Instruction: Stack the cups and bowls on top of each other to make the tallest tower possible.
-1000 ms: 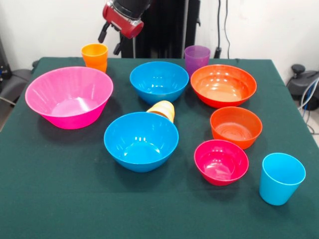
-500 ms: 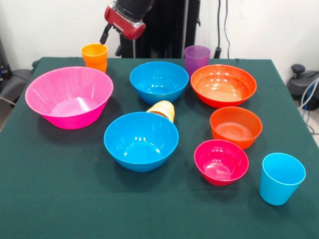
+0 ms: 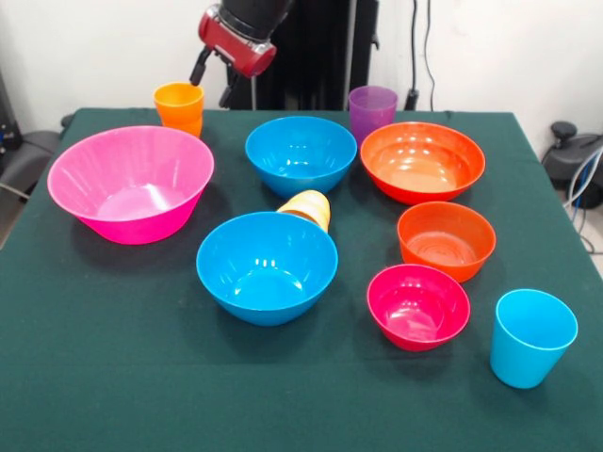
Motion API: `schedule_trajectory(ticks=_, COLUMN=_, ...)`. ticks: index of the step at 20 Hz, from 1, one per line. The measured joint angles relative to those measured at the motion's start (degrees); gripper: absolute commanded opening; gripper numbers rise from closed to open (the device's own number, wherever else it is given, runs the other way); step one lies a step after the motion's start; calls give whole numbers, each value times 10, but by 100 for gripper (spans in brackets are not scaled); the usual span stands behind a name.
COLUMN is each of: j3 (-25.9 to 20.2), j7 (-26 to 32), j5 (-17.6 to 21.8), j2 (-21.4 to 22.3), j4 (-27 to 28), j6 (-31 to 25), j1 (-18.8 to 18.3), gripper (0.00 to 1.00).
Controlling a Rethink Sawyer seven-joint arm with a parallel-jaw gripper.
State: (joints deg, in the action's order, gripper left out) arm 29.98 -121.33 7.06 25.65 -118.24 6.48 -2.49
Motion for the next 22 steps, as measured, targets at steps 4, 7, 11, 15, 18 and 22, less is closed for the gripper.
schedule_trajectory(ticks=4, j3=-13, j7=0, j5=24, j2=0, j4=8, j6=0, j1=-13, gripper=100)
schedule_trajectory(ticks=7, j3=-22, j7=0, j5=39, j2=0, j4=13, j6=0, j1=-20, gripper=100)
schedule_trajectory(ticks=11, j3=-36, j7=0, j5=63, j2=0, j4=22, j6=0, j1=-32, gripper=100)
schedule_trajectory(ticks=15, j3=-48, j7=0, j5=84, j2=0, j4=31, j6=0, j1=-45, gripper=100)
schedule_trajectory(ticks=18, j3=-55, j7=0, j5=96, j2=0, j4=36, j6=0, j1=-53, gripper=100)
schedule_trajectory(ticks=22, j3=-63, j7=0, j5=107, j2=1, j4=40, j6=0, j1=-63, gripper=100)
